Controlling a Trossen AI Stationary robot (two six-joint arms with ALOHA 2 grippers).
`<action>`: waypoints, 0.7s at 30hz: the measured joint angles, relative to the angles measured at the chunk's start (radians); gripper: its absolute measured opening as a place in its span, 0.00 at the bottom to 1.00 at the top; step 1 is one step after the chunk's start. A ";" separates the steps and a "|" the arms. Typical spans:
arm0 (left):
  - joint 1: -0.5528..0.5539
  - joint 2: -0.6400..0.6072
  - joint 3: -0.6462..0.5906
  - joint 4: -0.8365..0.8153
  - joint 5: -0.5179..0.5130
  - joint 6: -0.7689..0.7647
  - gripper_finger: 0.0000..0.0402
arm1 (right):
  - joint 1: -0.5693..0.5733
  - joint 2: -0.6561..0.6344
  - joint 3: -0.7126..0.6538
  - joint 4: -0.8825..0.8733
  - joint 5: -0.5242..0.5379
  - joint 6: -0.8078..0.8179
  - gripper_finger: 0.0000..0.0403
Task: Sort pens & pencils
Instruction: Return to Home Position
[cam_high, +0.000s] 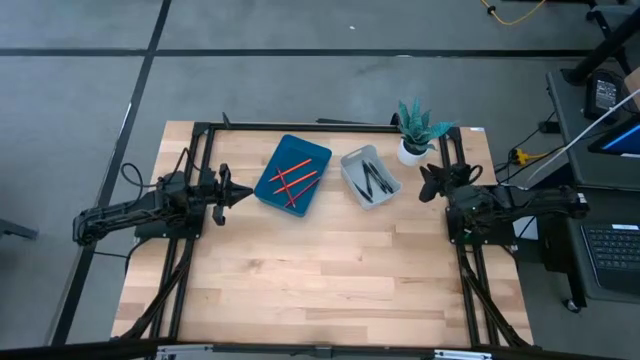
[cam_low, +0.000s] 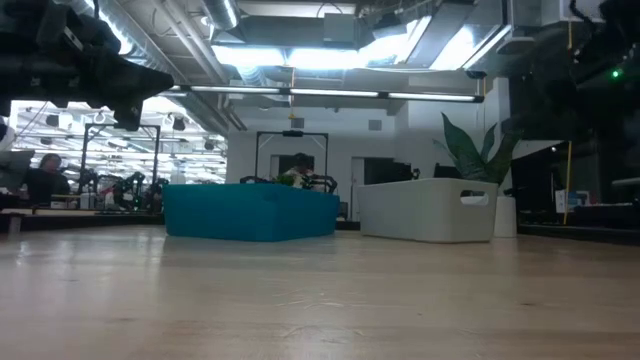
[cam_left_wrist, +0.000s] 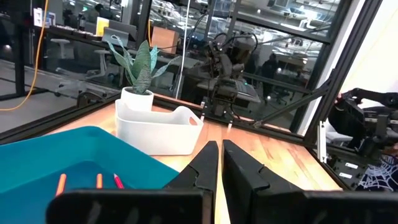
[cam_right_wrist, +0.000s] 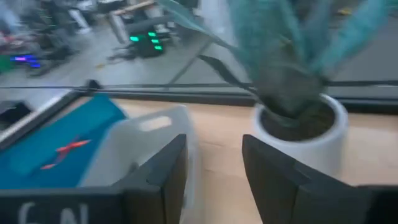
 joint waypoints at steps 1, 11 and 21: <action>0.000 0.000 0.000 0.000 0.000 0.000 0.03 | 0.003 -0.001 0.000 0.029 -0.004 -0.030 0.39; 0.000 0.000 0.000 0.000 0.000 0.000 0.03 | 0.008 -0.013 0.001 -0.185 0.177 0.013 0.39; 0.000 0.000 0.000 0.000 0.000 0.000 0.03 | 0.009 -0.013 0.033 -0.049 0.172 -0.103 0.39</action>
